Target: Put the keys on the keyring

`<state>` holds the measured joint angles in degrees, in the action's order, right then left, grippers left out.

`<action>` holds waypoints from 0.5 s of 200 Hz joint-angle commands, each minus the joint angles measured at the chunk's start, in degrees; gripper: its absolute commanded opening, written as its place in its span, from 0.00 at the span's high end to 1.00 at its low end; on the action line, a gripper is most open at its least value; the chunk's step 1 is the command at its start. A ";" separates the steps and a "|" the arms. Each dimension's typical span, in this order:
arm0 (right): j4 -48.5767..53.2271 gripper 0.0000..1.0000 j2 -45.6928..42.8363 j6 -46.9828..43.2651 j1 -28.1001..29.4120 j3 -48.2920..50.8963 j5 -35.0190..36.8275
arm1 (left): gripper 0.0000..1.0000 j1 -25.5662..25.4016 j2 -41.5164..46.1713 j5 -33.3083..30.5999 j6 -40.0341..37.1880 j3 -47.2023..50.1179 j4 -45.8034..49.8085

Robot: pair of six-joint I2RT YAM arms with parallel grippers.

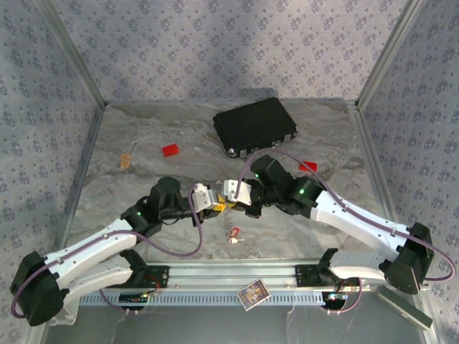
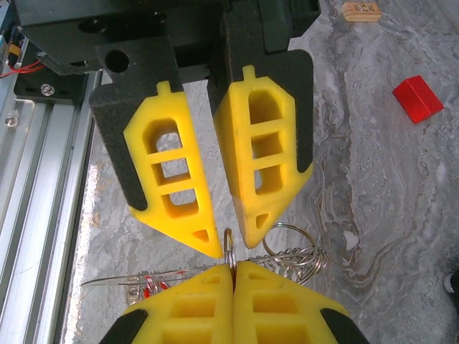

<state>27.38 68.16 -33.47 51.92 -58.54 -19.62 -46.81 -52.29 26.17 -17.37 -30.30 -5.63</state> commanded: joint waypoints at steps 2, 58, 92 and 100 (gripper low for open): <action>-1.87 1.00 0.04 1.02 0.48 -0.93 -2.00 | 0.90 0.51 -0.35 1.78 0.92 -0.63 -2.95; -5.01 0.71 -3.16 3.56 -2.60 2.72 -4.74 | 1.00 0.84 -0.27 2.46 3.68 1.28 -7.18; -10.19 0.68 -7.55 7.75 -7.83 9.02 -10.56 | 1.00 0.88 -0.16 2.62 7.00 5.69 -16.13; -11.85 0.68 -8.33 8.63 -8.23 10.57 -11.18 | 1.00 0.86 -0.22 2.25 7.84 7.34 -19.36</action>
<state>20.60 62.46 -29.06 45.45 -51.68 -25.78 -46.15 -52.31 27.24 -12.86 -25.82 -13.63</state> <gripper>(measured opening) 0.316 0.046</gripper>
